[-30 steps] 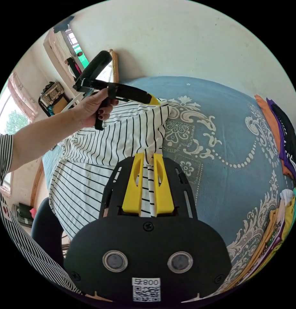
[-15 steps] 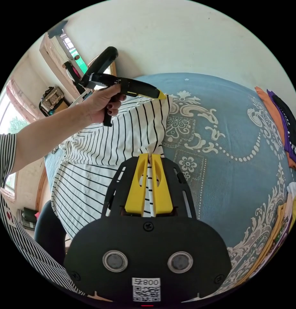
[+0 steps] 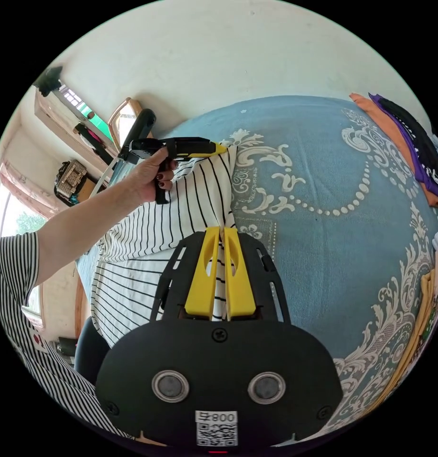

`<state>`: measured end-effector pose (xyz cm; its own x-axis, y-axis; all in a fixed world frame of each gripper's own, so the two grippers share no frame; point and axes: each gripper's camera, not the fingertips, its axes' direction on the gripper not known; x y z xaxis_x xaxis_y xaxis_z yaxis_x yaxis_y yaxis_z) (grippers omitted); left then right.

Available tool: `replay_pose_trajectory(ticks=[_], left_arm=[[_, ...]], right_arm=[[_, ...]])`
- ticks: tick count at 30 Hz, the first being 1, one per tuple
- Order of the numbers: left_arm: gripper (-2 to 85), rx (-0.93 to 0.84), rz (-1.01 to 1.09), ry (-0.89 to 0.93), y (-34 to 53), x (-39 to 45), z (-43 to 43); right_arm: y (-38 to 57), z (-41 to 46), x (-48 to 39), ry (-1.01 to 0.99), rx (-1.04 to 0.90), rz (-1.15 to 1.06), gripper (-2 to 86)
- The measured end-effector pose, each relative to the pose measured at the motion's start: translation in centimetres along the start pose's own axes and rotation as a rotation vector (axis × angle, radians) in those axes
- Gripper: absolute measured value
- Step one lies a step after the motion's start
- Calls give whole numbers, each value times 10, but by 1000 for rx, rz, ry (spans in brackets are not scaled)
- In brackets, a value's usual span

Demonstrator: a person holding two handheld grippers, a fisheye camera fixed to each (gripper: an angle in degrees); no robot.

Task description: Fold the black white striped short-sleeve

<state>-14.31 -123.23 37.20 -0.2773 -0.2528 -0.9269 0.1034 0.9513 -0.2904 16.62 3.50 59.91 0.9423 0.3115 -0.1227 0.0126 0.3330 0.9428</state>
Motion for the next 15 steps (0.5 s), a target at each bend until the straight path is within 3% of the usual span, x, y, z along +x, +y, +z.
replay_pose_trajectory(ticks=[9,15], left_arm=[[13,107,51,67,7,26,-40],[4,32,172,-71,37,66,-59]], right_arm=[[-1,-17,6,-98,38,56,12],[-2,-38,-21,7,97,53,2]])
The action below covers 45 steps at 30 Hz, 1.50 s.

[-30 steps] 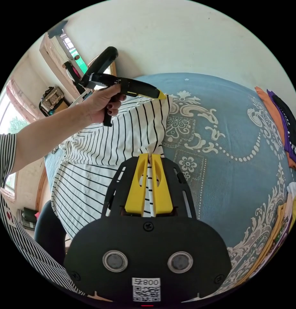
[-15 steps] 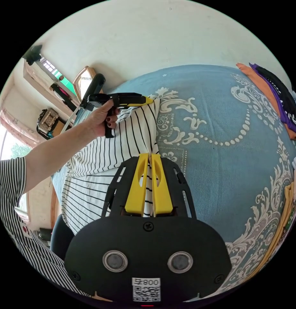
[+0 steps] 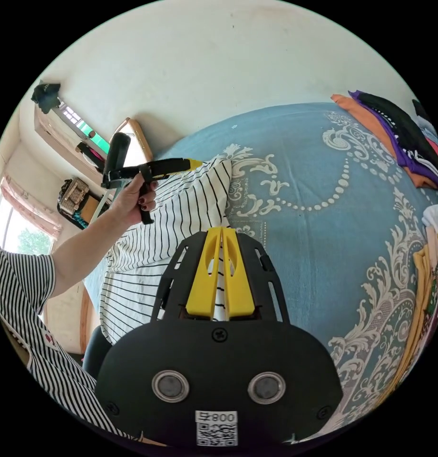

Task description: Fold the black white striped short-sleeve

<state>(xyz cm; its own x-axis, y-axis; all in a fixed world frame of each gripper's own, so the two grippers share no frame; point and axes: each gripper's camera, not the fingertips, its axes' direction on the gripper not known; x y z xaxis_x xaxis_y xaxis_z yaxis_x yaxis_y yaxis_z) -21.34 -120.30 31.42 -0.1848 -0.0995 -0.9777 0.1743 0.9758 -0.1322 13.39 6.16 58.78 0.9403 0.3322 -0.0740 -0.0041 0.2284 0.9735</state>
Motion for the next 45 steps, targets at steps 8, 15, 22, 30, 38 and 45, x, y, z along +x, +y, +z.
replay_pose_trajectory(ticks=[8,15,22,30,38,45], left_arm=[[2,-138,40,-121,35,22,-3],[2,-133,102,-163,91,37,-33],[2,-69,82,-183,164,50,-120],[2,-40,-296,-507,381,31,-263],[2,1,-563,-511,550,-13,-344],[2,49,-565,-446,626,-29,-393]], right_arm=[[-23,23,-64,111,-85,-166,1],[-29,49,-122,305,-123,-266,2],[-52,47,-160,271,-144,-218,1],[-74,49,-252,146,-115,-309,1],[-86,132,-380,28,-363,-504,1],[-89,154,-488,-65,-391,-627,1]])
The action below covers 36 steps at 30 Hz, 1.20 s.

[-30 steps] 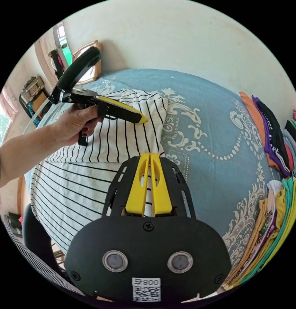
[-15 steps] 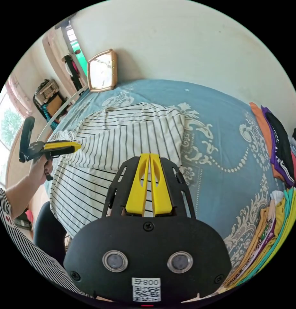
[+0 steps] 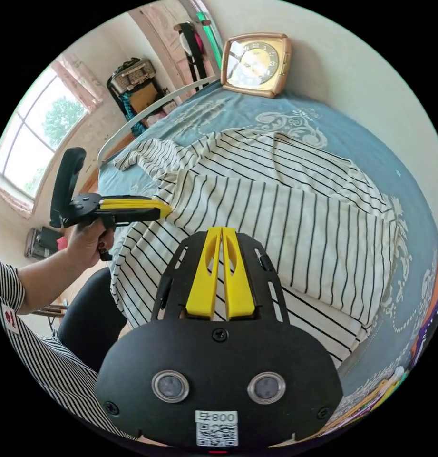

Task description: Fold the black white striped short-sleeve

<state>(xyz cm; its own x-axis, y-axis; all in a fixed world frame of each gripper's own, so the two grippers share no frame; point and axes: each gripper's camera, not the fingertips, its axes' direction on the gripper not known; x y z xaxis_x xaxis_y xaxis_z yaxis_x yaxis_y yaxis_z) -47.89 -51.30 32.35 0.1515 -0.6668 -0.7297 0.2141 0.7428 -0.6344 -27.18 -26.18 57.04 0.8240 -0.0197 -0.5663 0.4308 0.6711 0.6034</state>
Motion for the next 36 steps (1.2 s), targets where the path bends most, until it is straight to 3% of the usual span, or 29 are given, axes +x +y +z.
replay_pose_trajectory(ticks=[6,11,16,21,29,36], left_arm=[[2,-2,-35,75,51,-71,-20],[2,102,-59,111,76,-134,-53],[4,43,-58,72,90,-185,-51],[9,132,-116,43,141,-243,-98],[66,412,-543,-138,257,-423,-217],[87,486,-760,48,294,-515,-236]], right_arm=[[-54,43,-52,-44,-100,-66,2],[-81,42,-67,-74,-99,-32,2],[-118,39,-96,-78,-59,-61,2],[-148,52,-121,-79,-114,-95,2],[-212,49,-133,-74,-23,-65,1],[-259,77,-128,-121,-68,53,1]])
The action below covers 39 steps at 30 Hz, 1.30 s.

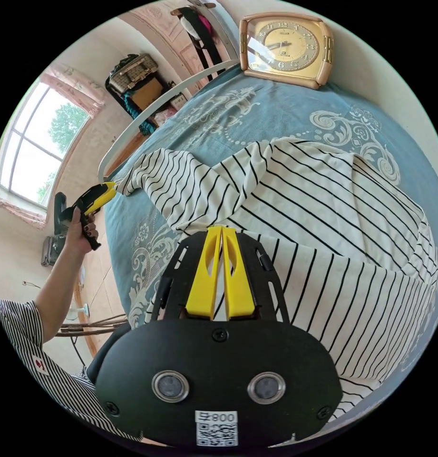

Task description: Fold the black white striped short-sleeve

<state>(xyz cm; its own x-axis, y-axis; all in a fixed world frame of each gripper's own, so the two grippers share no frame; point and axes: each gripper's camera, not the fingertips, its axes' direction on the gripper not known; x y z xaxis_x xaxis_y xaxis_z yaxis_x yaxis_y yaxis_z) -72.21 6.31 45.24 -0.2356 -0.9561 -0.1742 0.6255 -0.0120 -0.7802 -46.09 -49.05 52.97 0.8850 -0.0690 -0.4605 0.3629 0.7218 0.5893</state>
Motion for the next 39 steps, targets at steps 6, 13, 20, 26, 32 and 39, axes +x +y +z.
replay_pose_trajectory(ticks=[6,13,20,26,32,39], left_arm=[[35,-8,-56,90,-15,-18,-2],[22,116,157,168,-17,46,-45],[18,-129,718,127,41,200,-14],[16,-254,970,-46,99,281,12],[16,-257,1048,-130,119,340,18],[16,-256,1073,-158,132,399,20]], right_arm=[[-17,2,-11,27,-23,-15,1],[-29,-19,-23,60,-4,-62,3],[-26,-49,-22,-203,47,-65,25],[-25,-45,-21,-302,-15,-125,62],[-38,-29,-55,-92,-71,-311,78],[-36,-1,-49,-97,-163,-352,93]])
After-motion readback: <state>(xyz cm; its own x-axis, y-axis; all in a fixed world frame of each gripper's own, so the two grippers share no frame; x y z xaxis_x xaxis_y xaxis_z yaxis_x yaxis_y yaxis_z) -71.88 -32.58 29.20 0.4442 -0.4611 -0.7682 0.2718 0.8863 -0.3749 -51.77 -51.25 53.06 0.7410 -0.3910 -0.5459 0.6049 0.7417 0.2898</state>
